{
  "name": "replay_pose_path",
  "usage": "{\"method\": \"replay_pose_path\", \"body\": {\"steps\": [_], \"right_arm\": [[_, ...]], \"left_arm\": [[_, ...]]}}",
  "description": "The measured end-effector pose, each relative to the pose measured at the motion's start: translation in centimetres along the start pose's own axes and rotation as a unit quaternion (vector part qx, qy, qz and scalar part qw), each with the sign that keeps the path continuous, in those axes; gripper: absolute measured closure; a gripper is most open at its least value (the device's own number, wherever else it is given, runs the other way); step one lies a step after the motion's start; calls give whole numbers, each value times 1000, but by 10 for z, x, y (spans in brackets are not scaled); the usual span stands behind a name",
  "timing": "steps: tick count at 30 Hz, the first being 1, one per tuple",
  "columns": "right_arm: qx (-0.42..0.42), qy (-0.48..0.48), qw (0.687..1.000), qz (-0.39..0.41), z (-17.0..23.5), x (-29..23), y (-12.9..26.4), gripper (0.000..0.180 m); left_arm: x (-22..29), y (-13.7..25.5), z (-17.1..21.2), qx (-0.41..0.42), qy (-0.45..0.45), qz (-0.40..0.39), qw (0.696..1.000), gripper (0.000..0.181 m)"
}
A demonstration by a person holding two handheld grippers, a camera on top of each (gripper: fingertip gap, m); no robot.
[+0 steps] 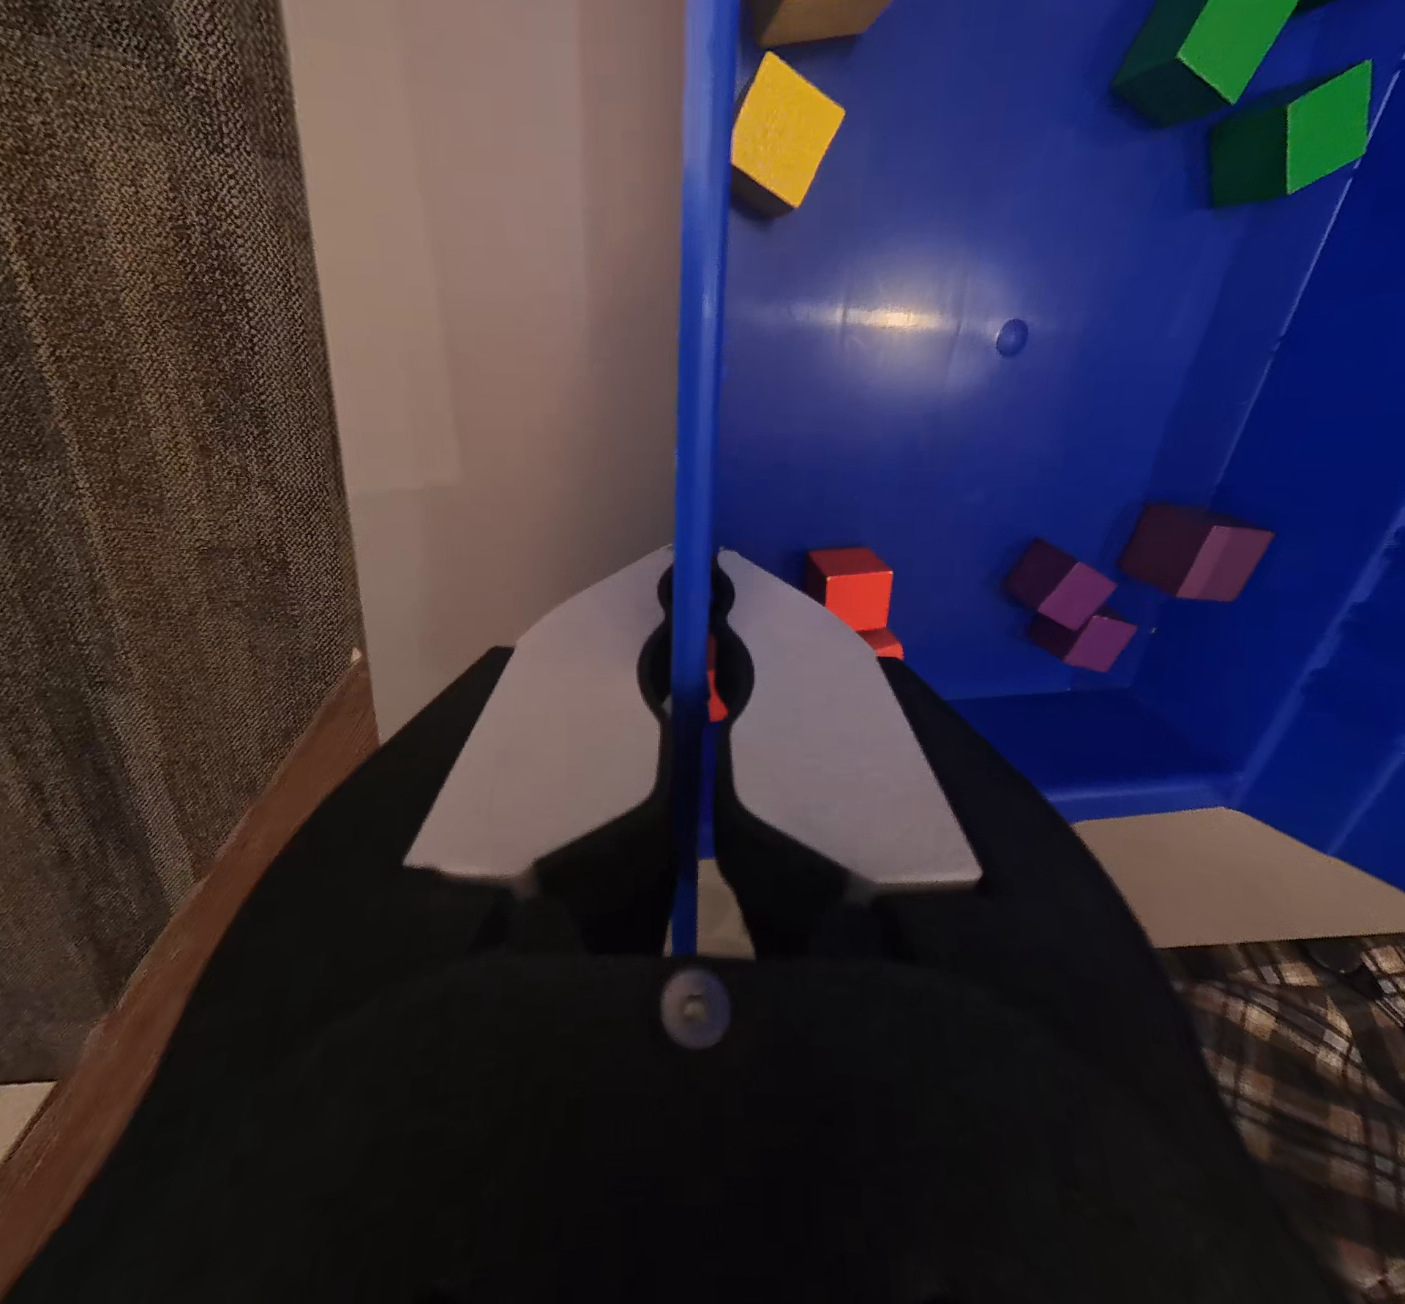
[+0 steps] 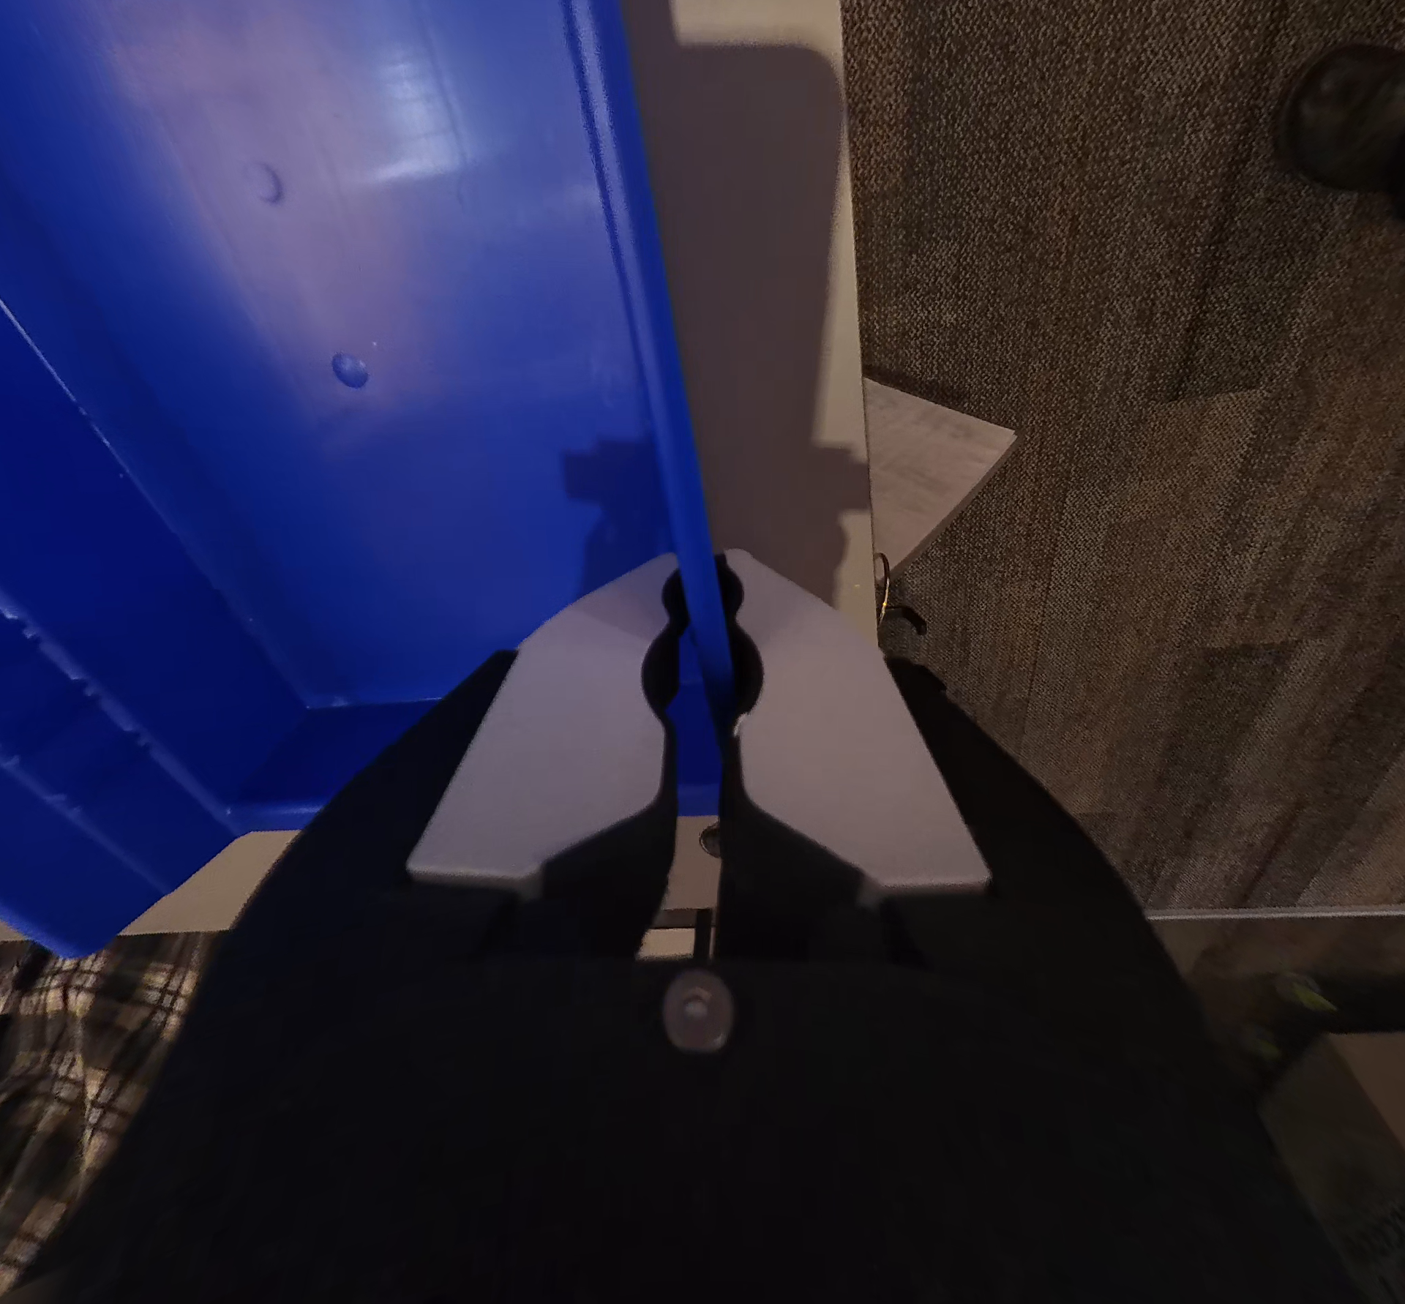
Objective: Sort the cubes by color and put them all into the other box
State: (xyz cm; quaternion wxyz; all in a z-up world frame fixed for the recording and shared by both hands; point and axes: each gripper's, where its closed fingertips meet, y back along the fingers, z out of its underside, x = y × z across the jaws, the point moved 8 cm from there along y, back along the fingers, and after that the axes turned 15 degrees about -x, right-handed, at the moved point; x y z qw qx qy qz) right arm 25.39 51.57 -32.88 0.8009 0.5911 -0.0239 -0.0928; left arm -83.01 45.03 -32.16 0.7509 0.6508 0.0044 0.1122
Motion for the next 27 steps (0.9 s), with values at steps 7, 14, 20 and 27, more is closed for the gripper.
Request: {"method": "replay_pose_path", "body": {"steps": [7, 14, 20, 27], "right_arm": [[3, -5, 1000, -1, 0, 0, 0, 174], [9, -11, 1000, -5, 1, 0, 0, 173], [6, -12, 1000, -4, 0, -1, 0, 173], [-8, 16, 1000, 11, 5, -3, -1, 174]], "left_arm": [[-14, 2, 0, 0, -2, -3, 1000, 176], [-28, 5, -7, -4, -4, -10, 1000, 176], [-42, 7, -5, -3, 4, -10, 1000, 176], [-49, 7, -1, 5, -3, -4, 1000, 176]]}}
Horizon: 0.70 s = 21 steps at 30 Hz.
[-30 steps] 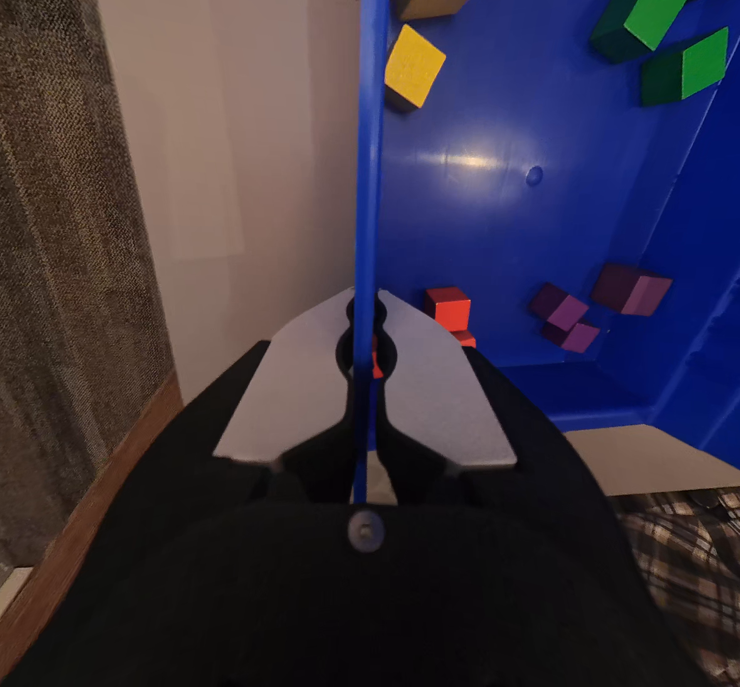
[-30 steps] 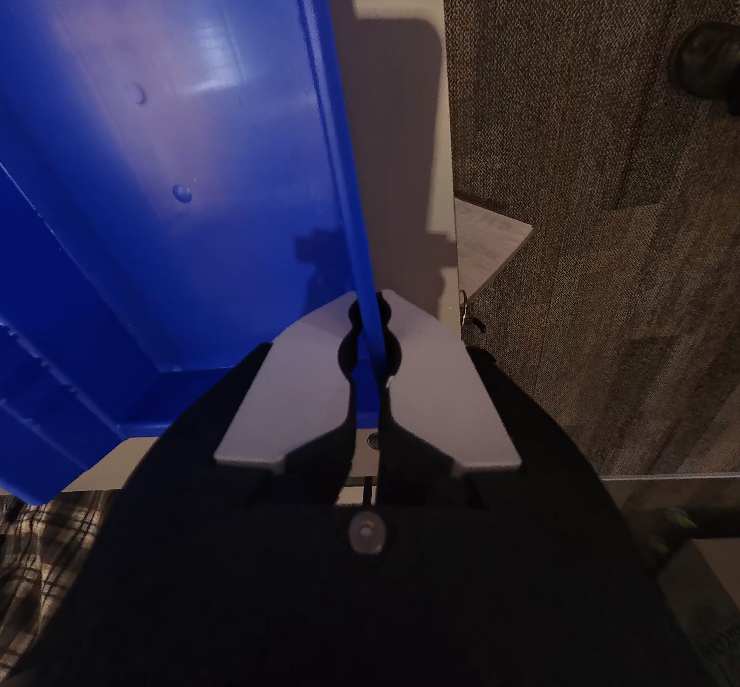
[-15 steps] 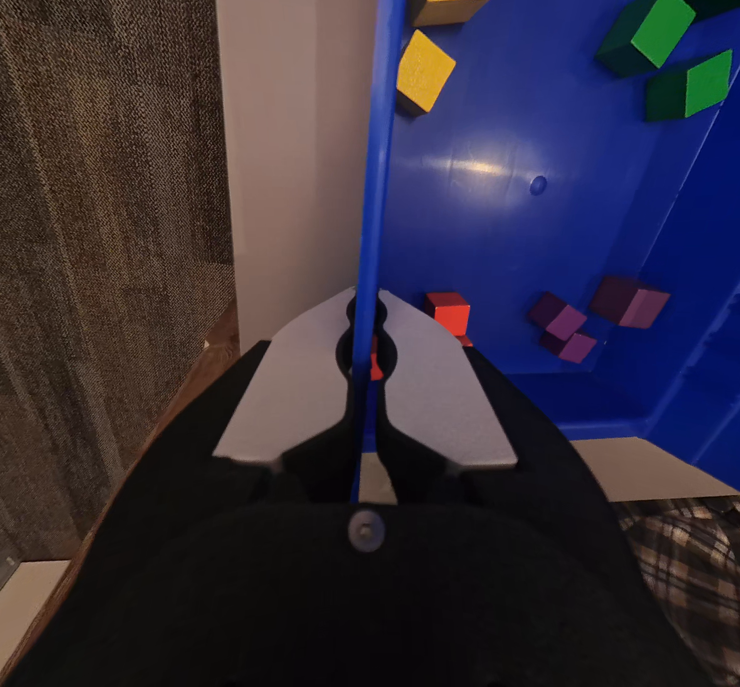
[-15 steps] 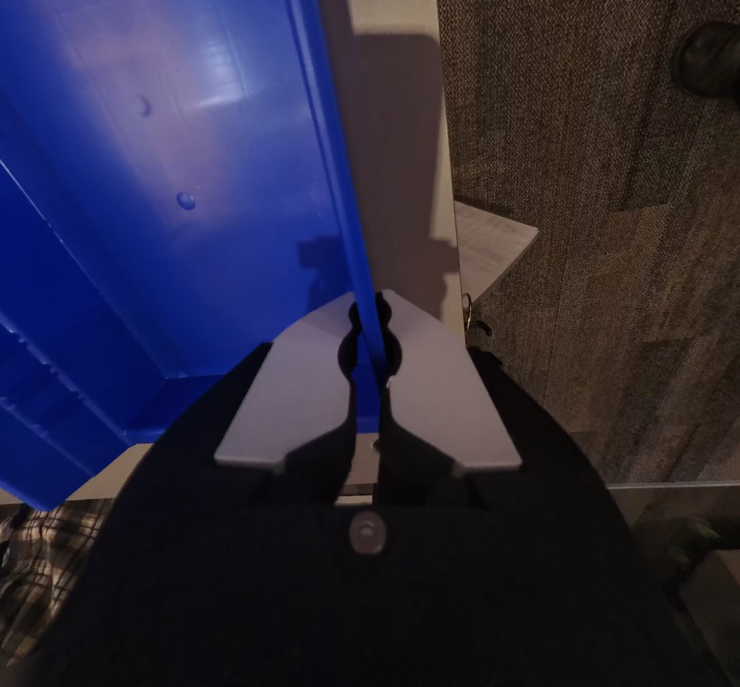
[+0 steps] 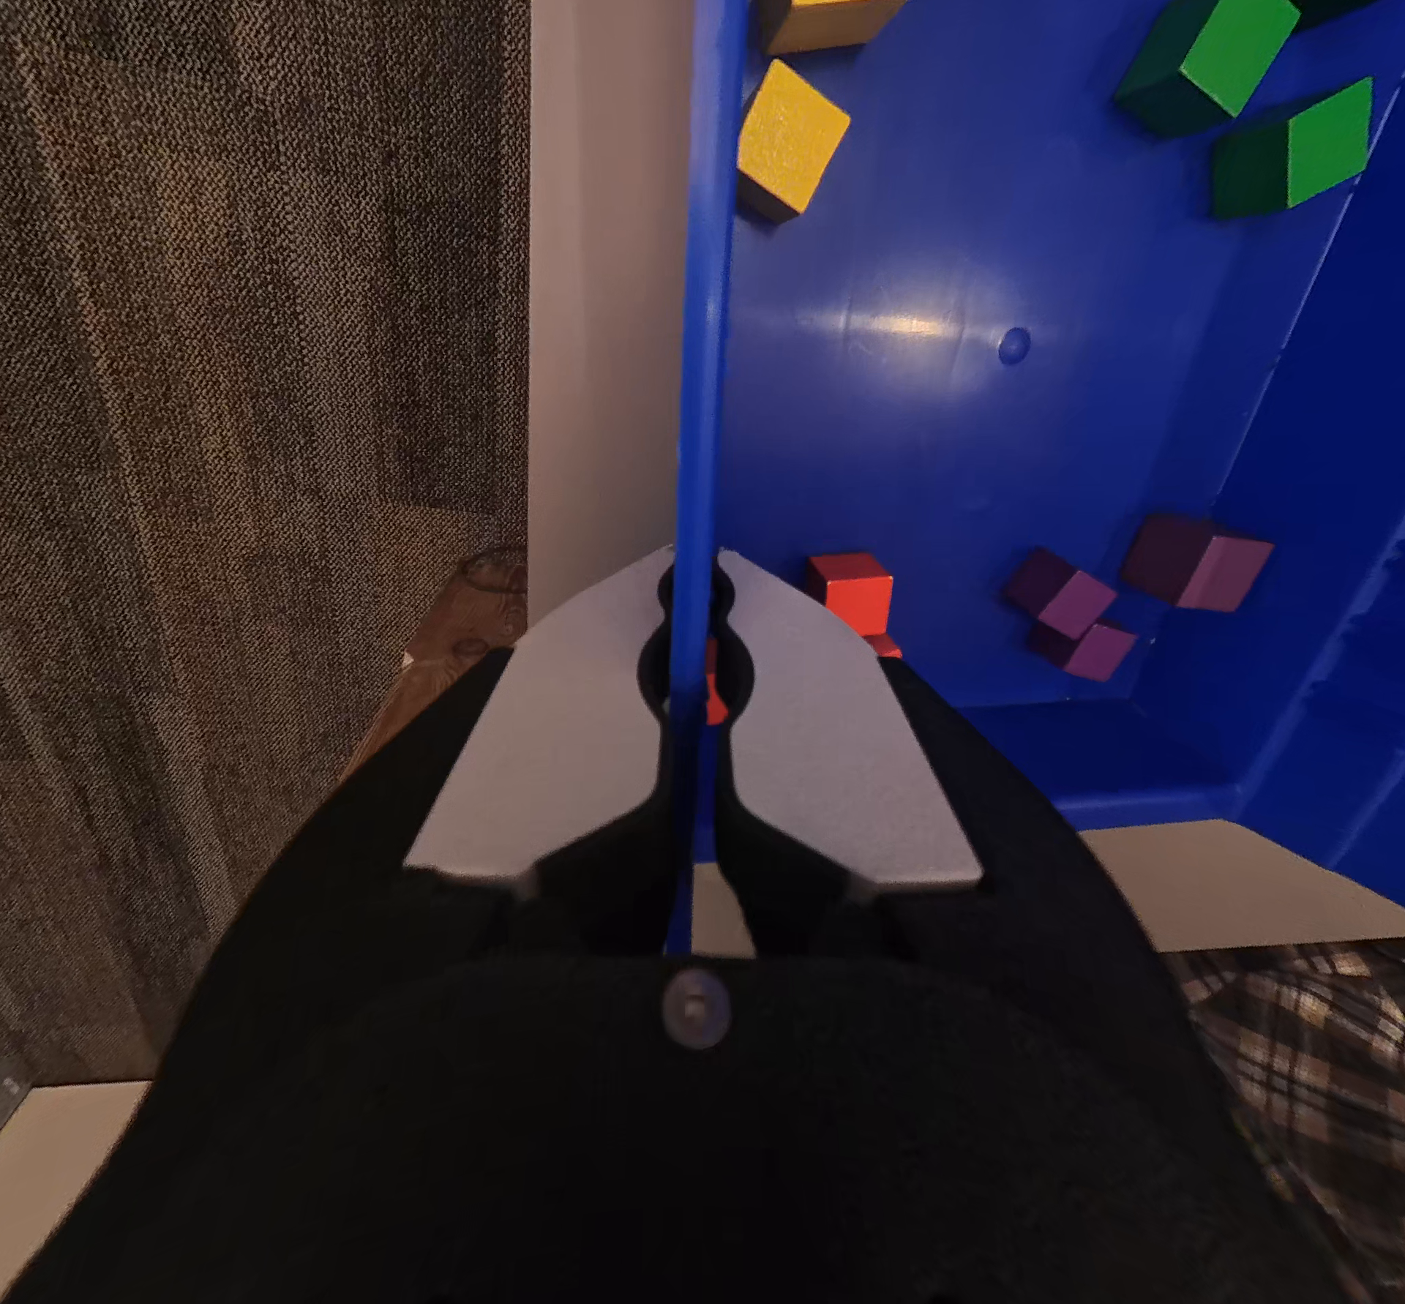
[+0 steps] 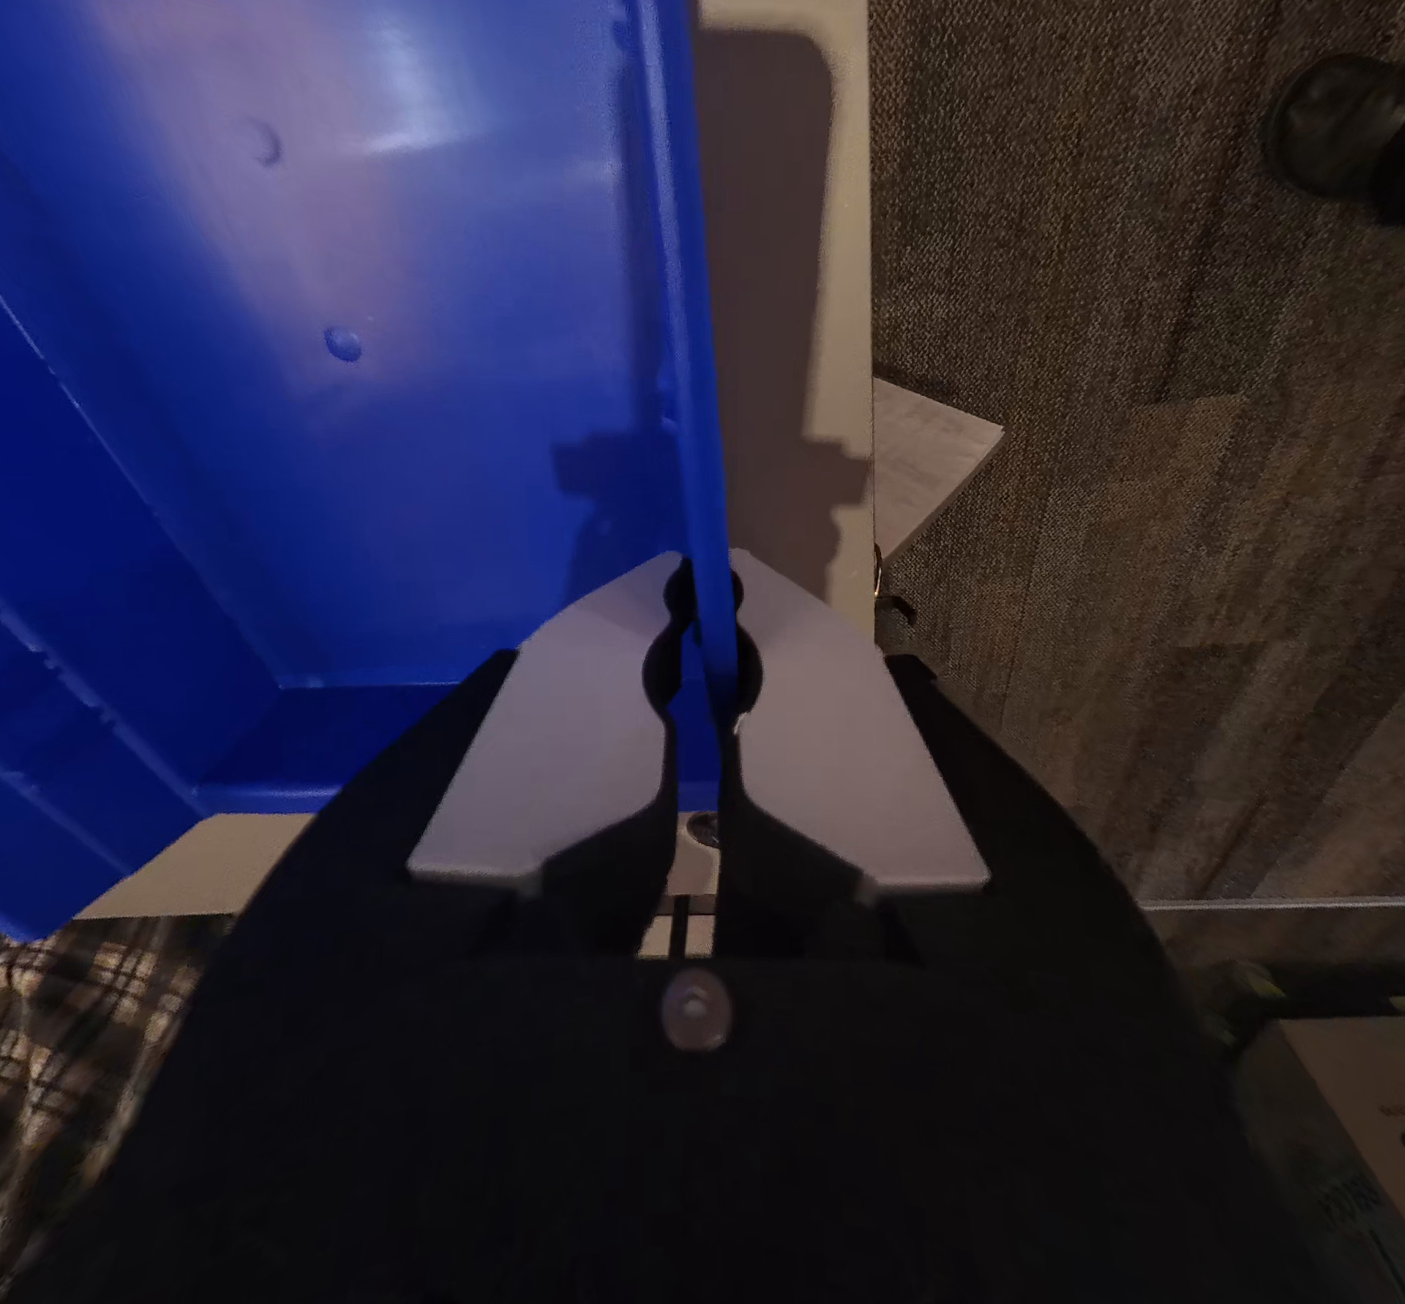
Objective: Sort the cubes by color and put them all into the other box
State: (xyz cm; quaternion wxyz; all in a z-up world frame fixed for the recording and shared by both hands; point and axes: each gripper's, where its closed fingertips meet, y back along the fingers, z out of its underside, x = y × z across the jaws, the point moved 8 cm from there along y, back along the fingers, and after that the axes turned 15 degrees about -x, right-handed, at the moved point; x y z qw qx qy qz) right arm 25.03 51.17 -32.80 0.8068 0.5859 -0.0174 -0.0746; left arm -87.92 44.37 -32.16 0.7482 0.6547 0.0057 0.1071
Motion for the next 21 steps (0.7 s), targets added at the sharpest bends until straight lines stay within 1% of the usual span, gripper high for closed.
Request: {"method": "replay_pose_path", "body": {"steps": [7, 14, 21], "right_arm": [[-9, 26, 1000, 5, 3, 3, -1, 174], [-21, 83, 996, 20, 2, 5, 0, 175], [-36, 110, 993, 28, 4, 12, 0, 175]], "left_arm": [[0, 0, 0, 1, -4, -3, 1000, 176], [-1, -1, 2, 12, -16, 0, 1000, 176], [-3, -2, 5, 29, -15, 21, 999, 175]]}}
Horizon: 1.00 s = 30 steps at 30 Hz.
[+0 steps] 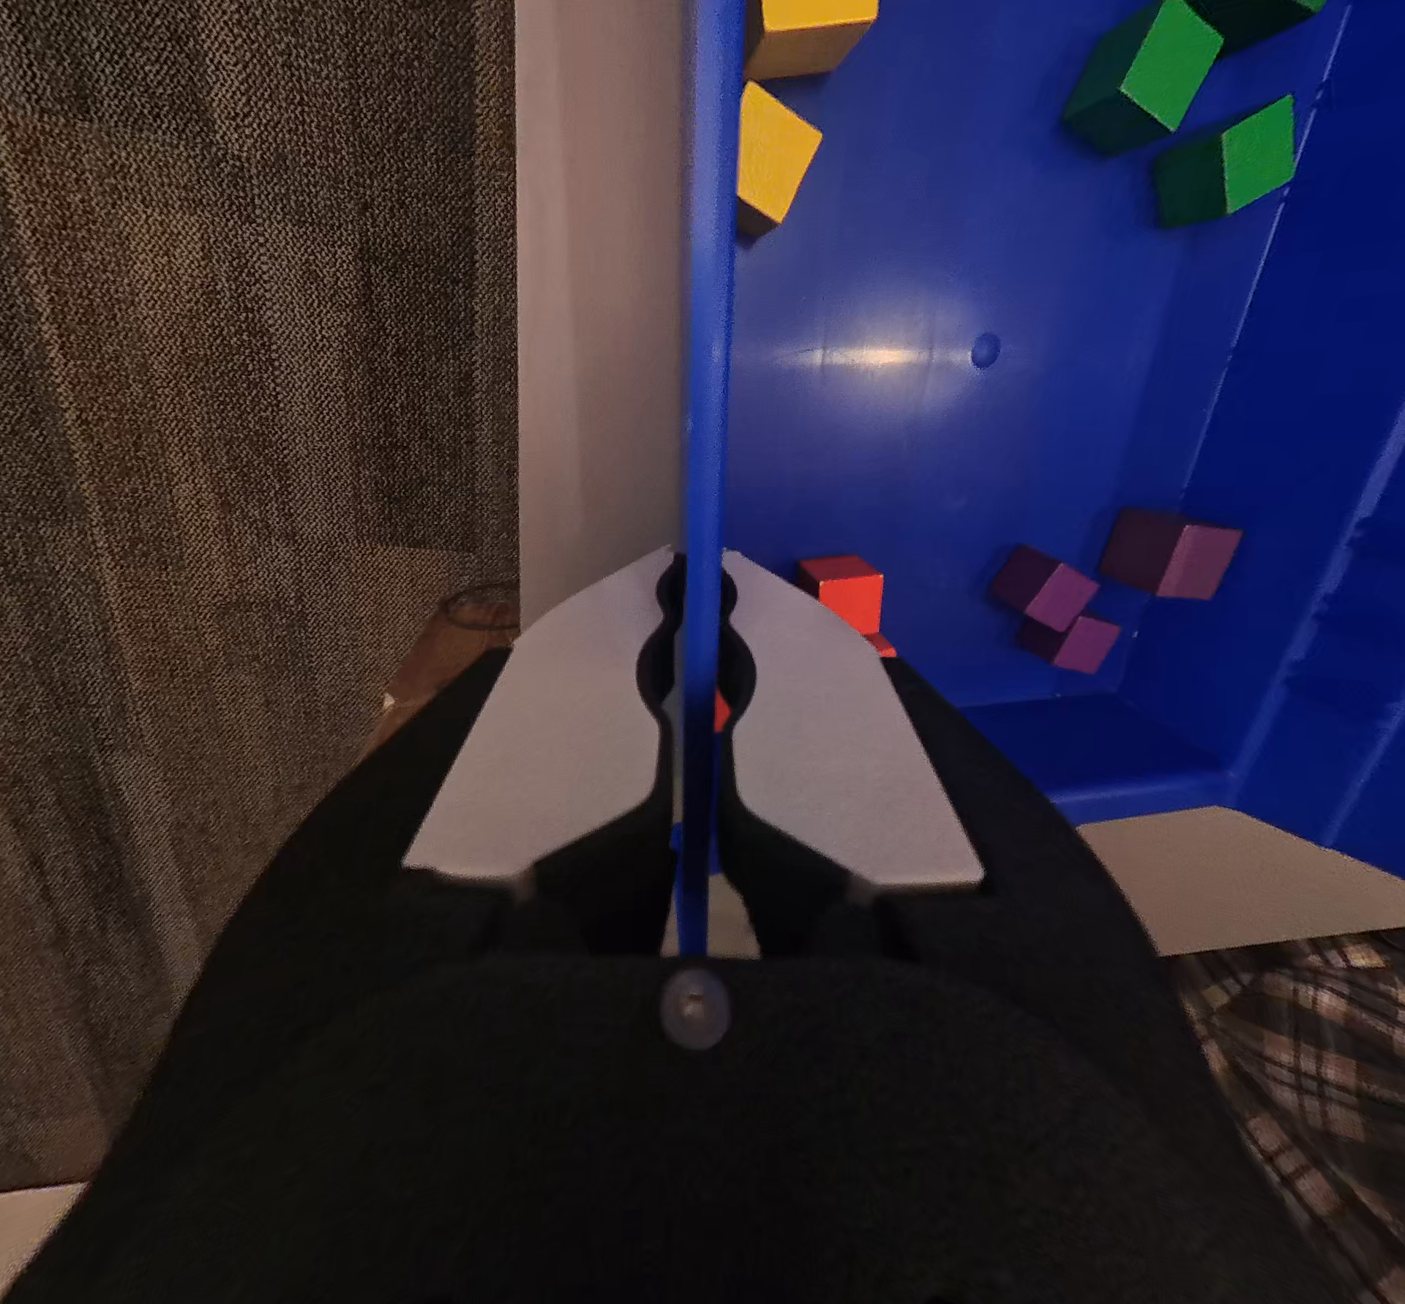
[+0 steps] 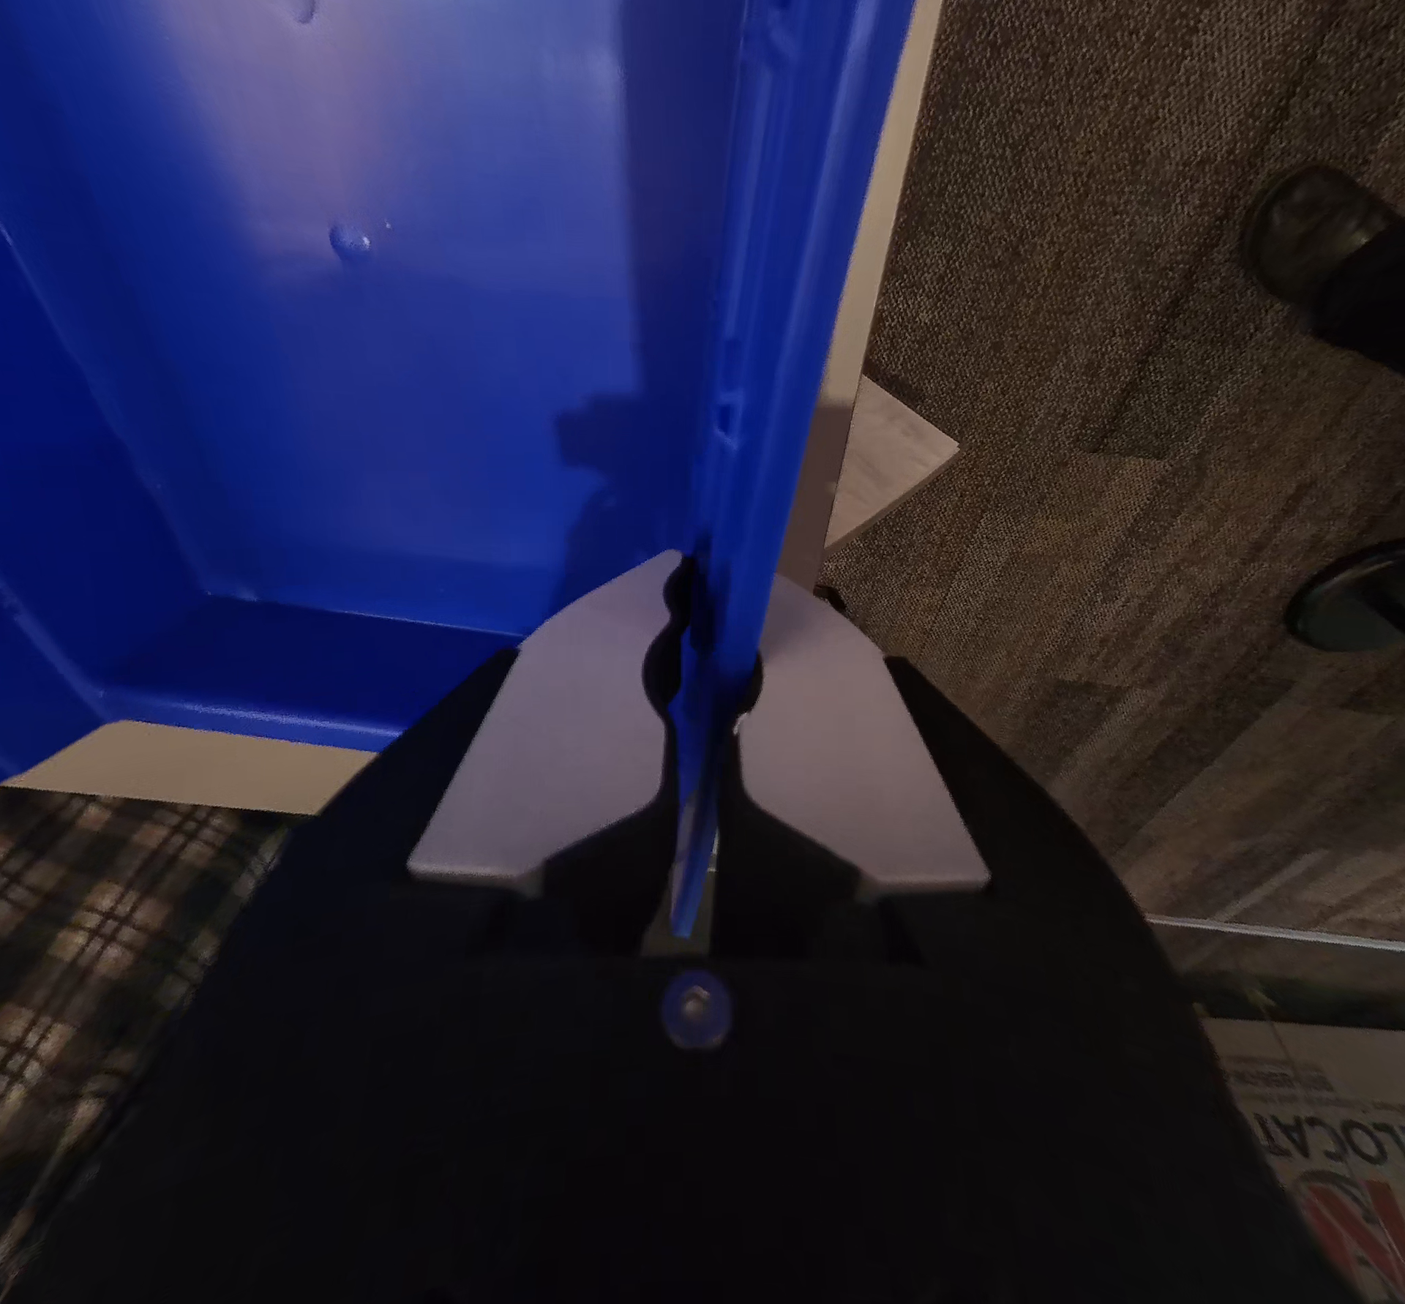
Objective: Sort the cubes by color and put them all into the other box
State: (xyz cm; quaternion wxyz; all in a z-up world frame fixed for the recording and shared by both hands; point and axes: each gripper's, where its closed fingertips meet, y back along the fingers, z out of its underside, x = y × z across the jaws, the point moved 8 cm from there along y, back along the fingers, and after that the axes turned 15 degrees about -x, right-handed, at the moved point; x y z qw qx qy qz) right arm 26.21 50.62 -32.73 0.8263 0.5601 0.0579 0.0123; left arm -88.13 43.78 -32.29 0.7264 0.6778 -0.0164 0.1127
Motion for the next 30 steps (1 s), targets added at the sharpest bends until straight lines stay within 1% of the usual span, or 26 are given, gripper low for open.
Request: {"method": "replay_pose_path", "body": {"steps": [3, 5, 7, 9, 11, 12, 14, 16, 18, 21, 23, 25, 27, 30], "right_arm": [[0, 9, 1000, 4, 2, 3, 0, 175], [9, 18, 1000, 8, 3, 3, -1, 174], [23, 23, 999, 31, 8, 2, 3, 168], [56, 22, 997, 45, 15, -1, 14, 139], [84, 7, 995, 61, 27, -4, 30, 116], [103, 1, 992, 69, 34, -7, 40, 106], [164, -3, 983, 83, 50, -19, 66, 95], [252, 2, 964, 83, 66, -40, 96, 90], [347, 18, 935, 67, 81, -69, 123, 85], [457, 33, 888, 45, 95, -116, 145, 80], [511, 45, 858, 26, 96, -147, 145, 79], [543, 52, 838, 5, 92, -178, 136, 75], [561, 46, 826, -13, 82, -207, 120, 65], [558, 66, 825, -65, 60, -253, 88, 64]], "left_arm": [[0, 1, 1, 5, 2, 7, 1000, 172], [2, 3, 1, 14, -1, 15, 1000, 164], [4, 9, 3, 29, -3, 28, 999, 153], [5, 21, 6, 42, -3, 40, 998, 137], [7, 39, 13, 69, -7, 45, 997, 123], [9, 52, 18, 91, -12, 48, 995, 120], [17, 84, 29, 154, -25, 42, 987, 111], [34, 120, 41, 243, -51, 14, 969, 107], [59, 151, 54, 336, -80, -4, 939, 104], [112, 176, 68, 443, -122, 4, 888, 103], [151, 174, 73, 479, -146, 17, 866, 101], [192, 159, 75, 495, -165, 35, 852, 100], [230, 133, 73, 498, -181, 41, 847, 100], [282, 82, 67, 485, -209, 63, 847, 107]]}}
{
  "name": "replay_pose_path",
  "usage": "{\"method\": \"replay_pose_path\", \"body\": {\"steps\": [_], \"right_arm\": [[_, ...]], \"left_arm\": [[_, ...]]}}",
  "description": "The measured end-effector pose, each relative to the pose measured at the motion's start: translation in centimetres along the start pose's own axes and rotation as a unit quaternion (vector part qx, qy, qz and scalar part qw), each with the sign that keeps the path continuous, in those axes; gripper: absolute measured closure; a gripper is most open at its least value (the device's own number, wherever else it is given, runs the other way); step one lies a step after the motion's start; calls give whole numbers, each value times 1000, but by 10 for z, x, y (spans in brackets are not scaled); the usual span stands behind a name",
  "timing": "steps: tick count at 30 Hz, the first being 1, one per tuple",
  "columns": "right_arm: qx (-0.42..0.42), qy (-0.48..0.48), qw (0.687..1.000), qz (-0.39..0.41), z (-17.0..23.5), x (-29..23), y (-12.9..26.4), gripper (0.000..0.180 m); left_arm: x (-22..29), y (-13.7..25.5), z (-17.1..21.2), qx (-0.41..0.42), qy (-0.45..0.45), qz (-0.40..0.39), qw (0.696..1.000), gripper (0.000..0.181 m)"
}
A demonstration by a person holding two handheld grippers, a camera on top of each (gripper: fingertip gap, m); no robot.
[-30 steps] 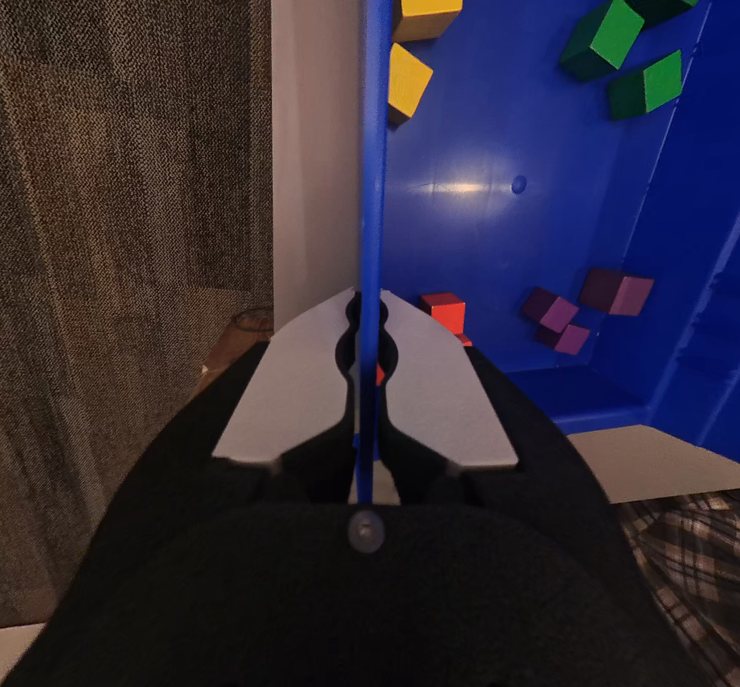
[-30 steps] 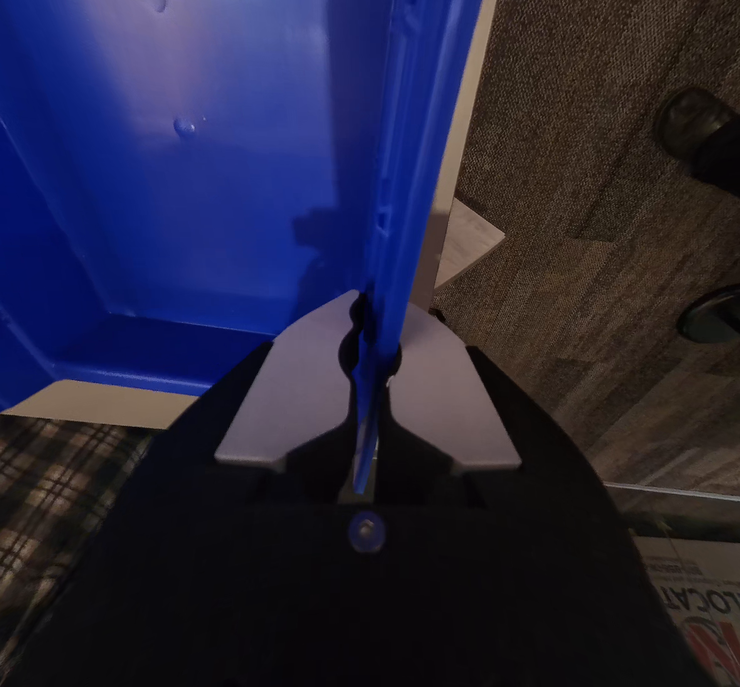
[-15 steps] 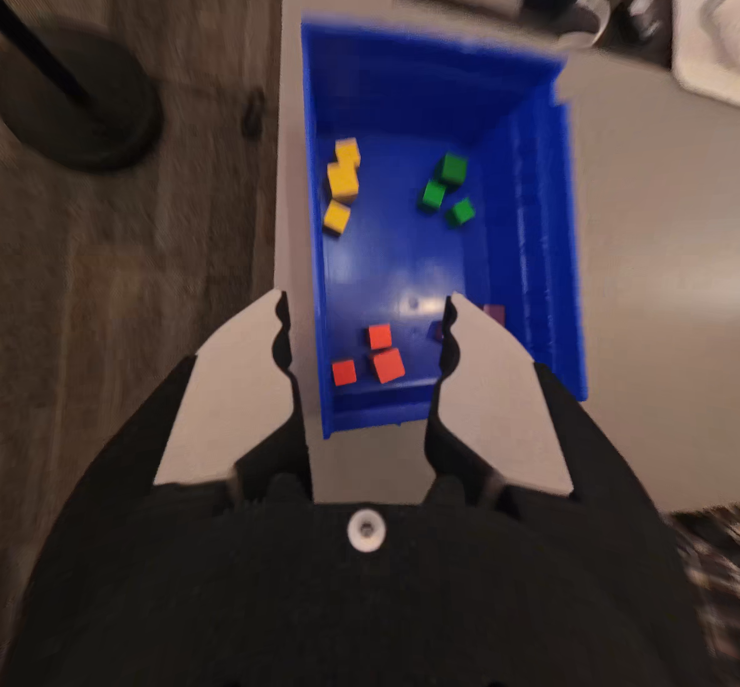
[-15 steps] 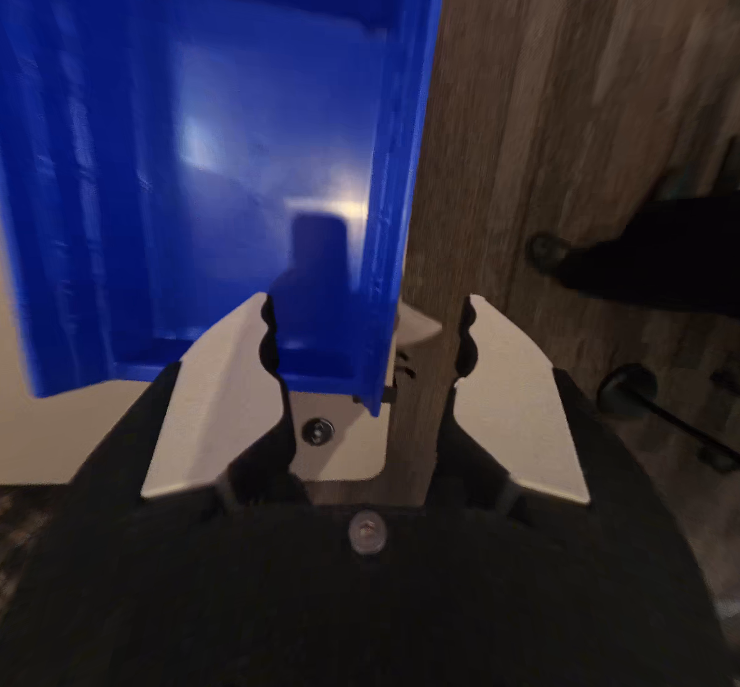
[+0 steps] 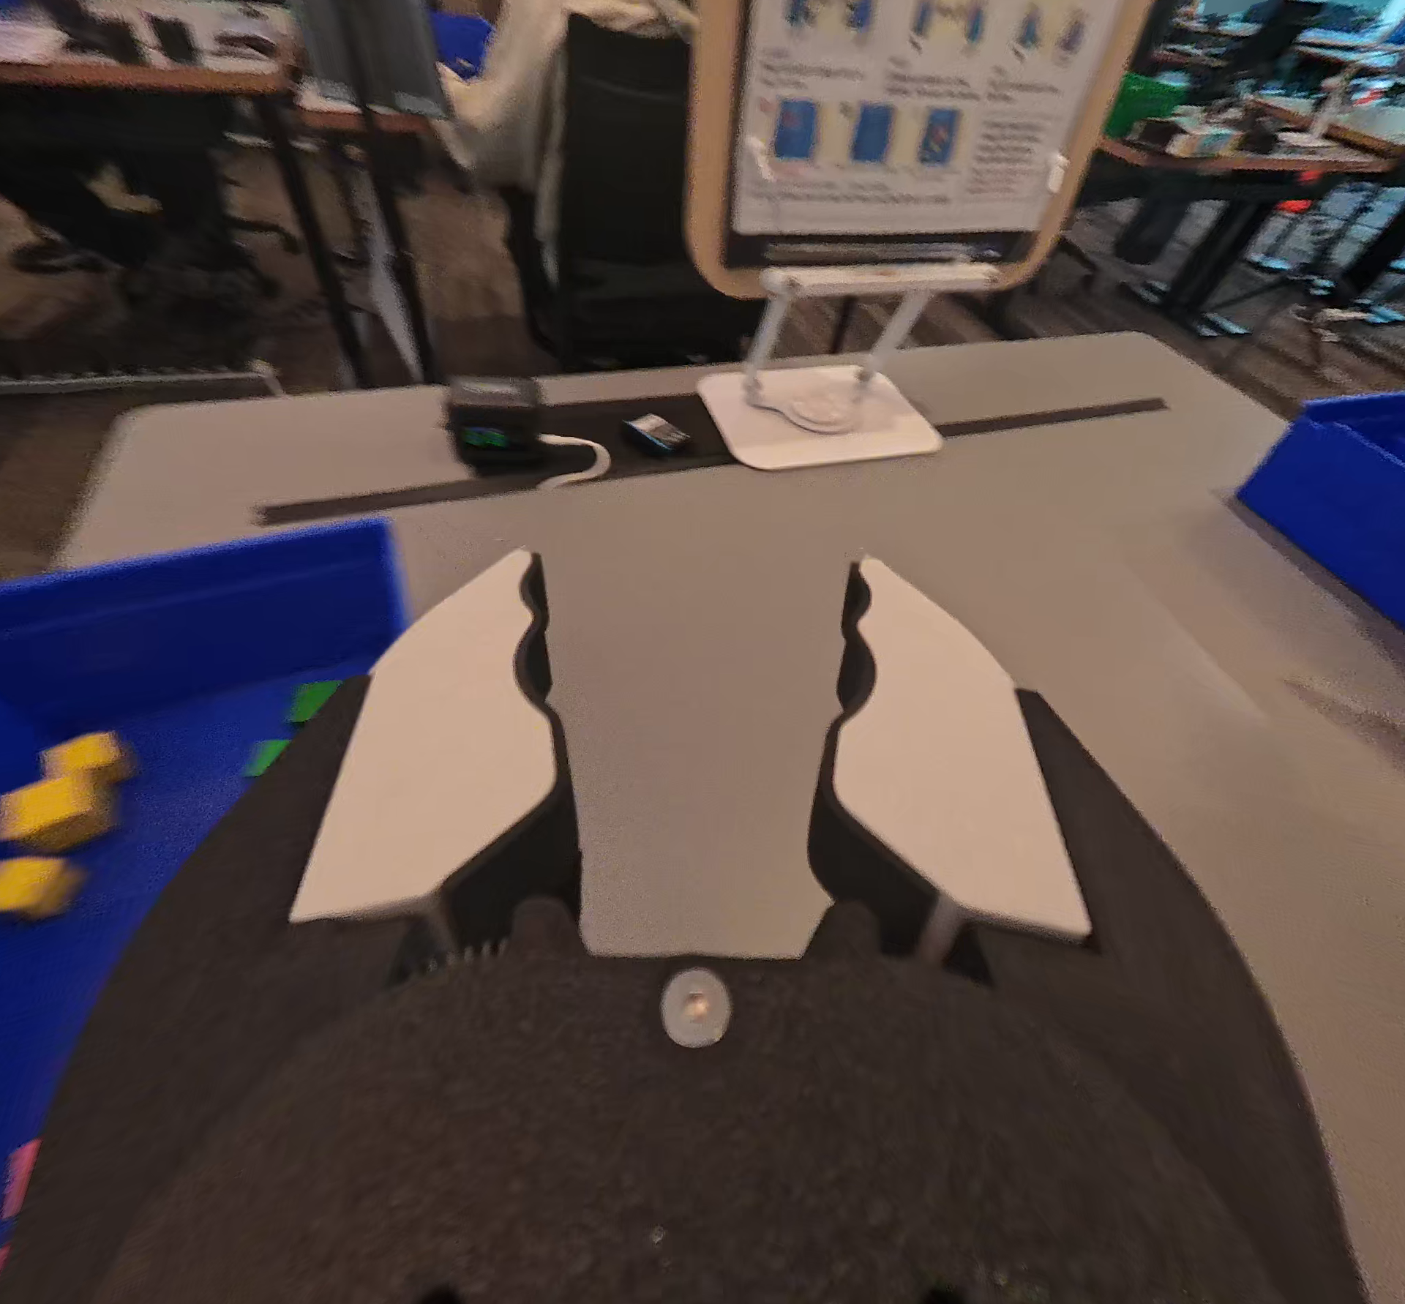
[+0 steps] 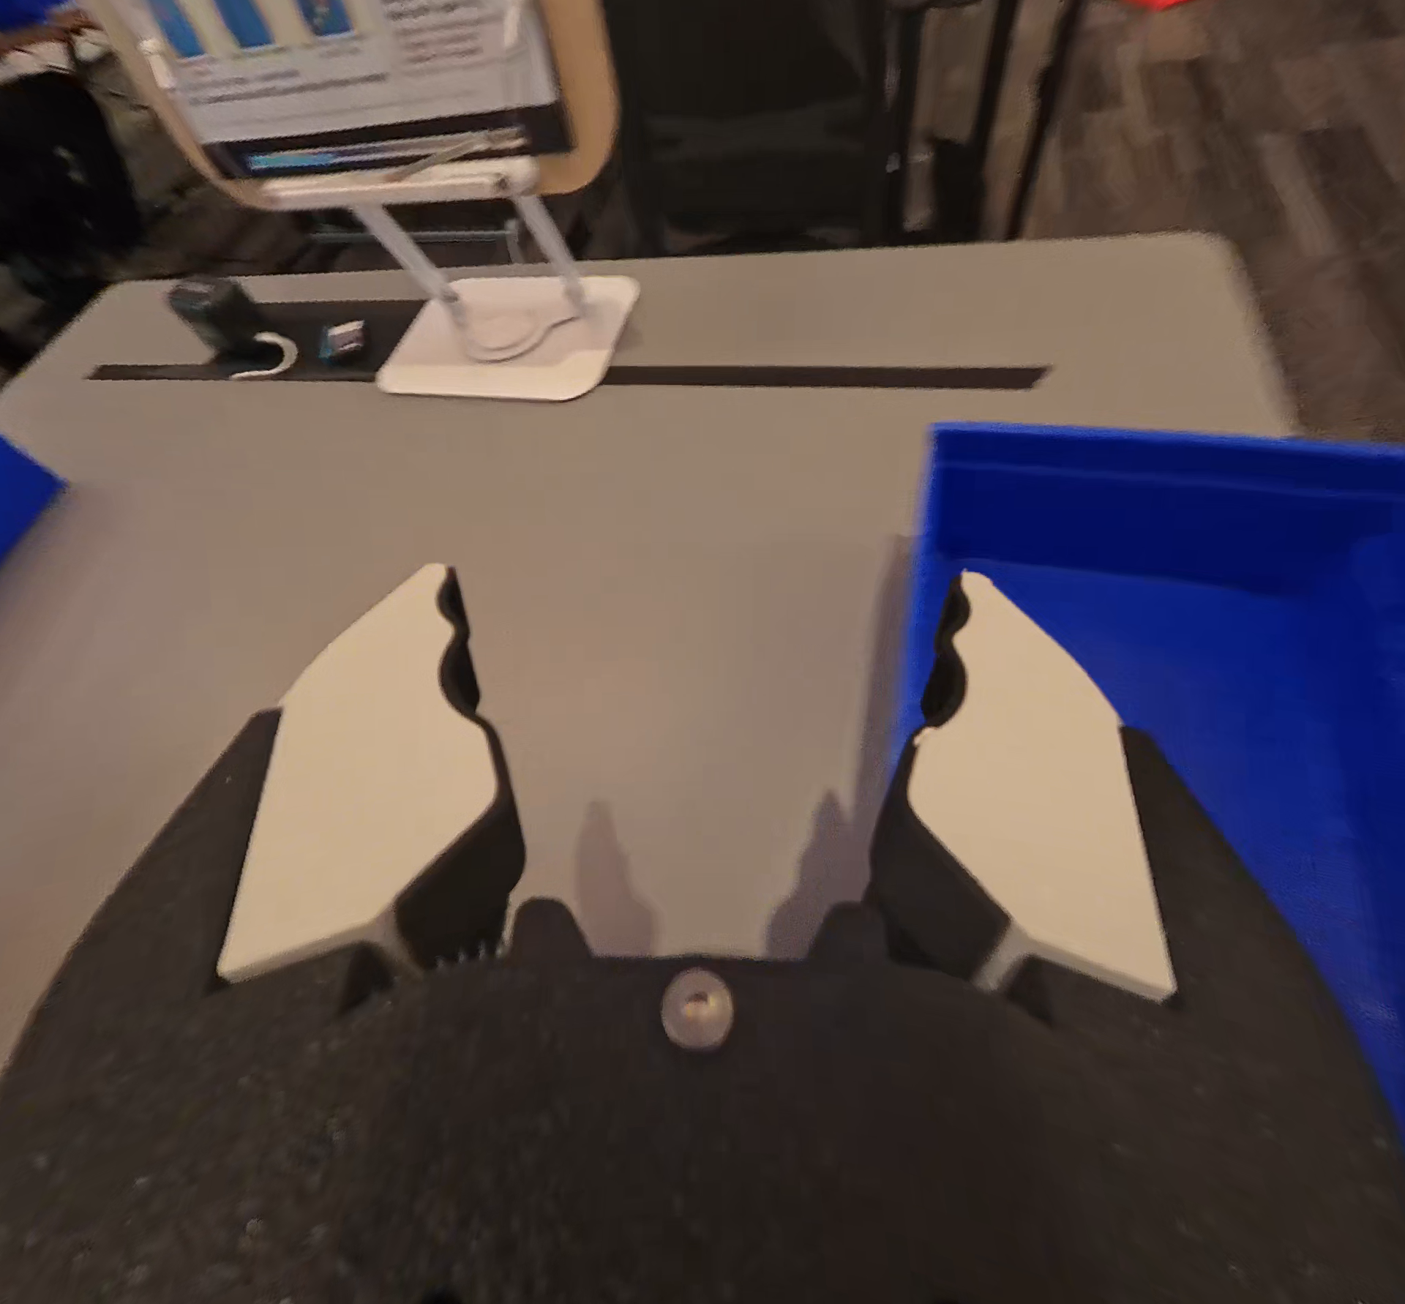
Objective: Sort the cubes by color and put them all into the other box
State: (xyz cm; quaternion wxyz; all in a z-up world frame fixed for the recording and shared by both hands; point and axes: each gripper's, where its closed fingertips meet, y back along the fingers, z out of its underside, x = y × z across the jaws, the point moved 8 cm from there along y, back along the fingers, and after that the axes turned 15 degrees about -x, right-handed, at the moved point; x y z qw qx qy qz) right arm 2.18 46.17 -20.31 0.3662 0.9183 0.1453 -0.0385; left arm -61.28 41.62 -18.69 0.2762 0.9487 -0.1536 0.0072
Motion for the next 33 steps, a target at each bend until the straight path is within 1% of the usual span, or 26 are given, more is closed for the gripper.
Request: {"method": "replay_pose_path", "body": {"steps": [2, 4, 8, 10, 15, 24, 28, 30, 32, 33], "right_arm": [[-8, -12, 999, -44, 15, -24, -27, 64], [-18, -21, 997, -71, 29, -42, -52, 64], [-60, -32, 994, -85, 54, -58, -93, 65], [-83, -32, 993, -71, 65, -60, -108, 65], [-117, -32, 991, -48, 82, -61, -130, 65], [-142, -18, 989, -21, 85, -69, -146, 65], [-158, -10, 987, 13, 88, -70, -159, 65], [-178, -13, 983, 32, 93, -72, -170, 65], [-197, -17, 979, 44, 99, -74, -182, 65], [-197, -16, 979, 50, 101, -75, -187, 63]], "left_arm": [[26, -31, 17, -9, 11, 45, 999, 109], [42, -58, 34, -22, 24, 65, 997, 110], [52, -98, 62, -65, 31, 60, 996, 111], [52, -112, 74, -87, 31, 51, 994, 110], [47, -134, 97, -124, 43, 36, 991, 110], [37, -153, 115, -157, 51, 16, 986, 110], [34, -166, 121, -182, 43, -15, 982, 108], [34, -174, 124, -212, 42, -25, 976, 104], [34, -178, 126, -237, 36, -53, 969, 105], [34, -180, 128, -251, 35, -71, 965, 106]]}}
